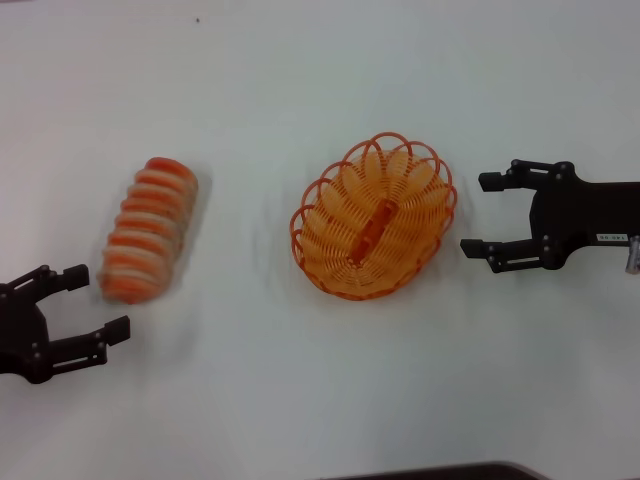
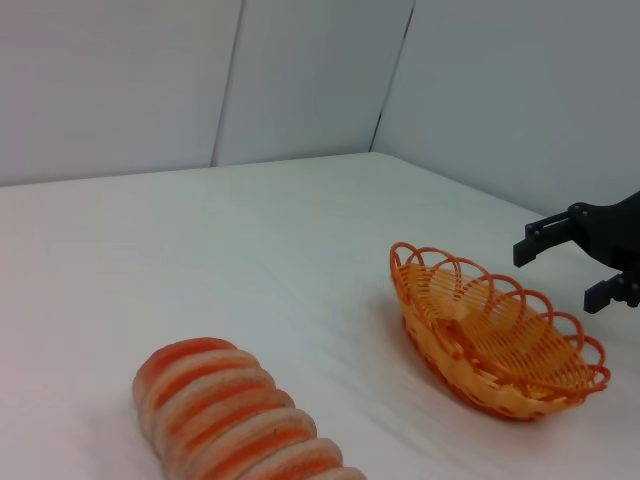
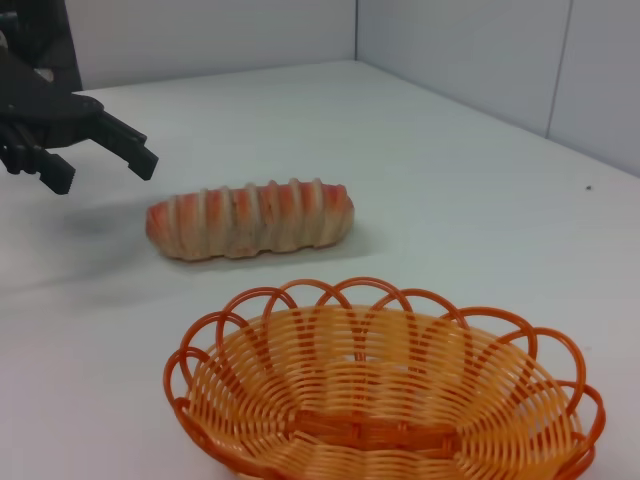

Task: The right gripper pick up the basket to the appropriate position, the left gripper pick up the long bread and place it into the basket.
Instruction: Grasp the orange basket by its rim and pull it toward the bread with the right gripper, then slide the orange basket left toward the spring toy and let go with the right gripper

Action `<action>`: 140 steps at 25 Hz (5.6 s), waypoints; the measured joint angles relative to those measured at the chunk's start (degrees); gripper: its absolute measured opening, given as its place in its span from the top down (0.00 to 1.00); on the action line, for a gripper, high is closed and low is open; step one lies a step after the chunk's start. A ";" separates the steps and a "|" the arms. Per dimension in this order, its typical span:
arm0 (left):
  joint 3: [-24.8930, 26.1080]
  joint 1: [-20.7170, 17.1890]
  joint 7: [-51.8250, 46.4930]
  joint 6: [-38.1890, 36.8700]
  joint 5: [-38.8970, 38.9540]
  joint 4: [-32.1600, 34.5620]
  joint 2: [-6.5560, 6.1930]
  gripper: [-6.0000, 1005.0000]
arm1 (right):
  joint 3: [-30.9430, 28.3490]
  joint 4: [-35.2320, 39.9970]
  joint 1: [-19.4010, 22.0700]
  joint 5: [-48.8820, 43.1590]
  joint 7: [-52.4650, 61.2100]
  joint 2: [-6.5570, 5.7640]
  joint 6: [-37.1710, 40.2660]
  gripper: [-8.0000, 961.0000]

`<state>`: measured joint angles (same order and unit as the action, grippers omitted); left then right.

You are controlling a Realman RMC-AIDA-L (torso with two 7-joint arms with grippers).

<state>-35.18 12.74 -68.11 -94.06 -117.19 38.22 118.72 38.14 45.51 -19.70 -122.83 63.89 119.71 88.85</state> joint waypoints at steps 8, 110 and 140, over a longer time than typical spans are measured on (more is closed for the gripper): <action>0.27 -0.06 0.00 0.02 -0.06 0.01 -0.06 0.07 | -0.33 0.00 -0.51 0.38 0.00 0.00 -0.13 0.05; 5.64 1.03 2.56 -0.15 0.57 0.03 2.20 0.07 | 1.69 -5.03 -24.79 -20.96 87.05 -2.29 -5.27 0.91; 5.85 0.62 4.31 0.90 -0.04 1.61 3.08 0.07 | 5.45 -14.57 -21.13 -8.38 94.41 0.30 -23.82 0.92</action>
<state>-29.33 13.37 -63.80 -93.15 -117.24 39.83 121.80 43.59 30.94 -40.83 -131.21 158.31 120.00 65.03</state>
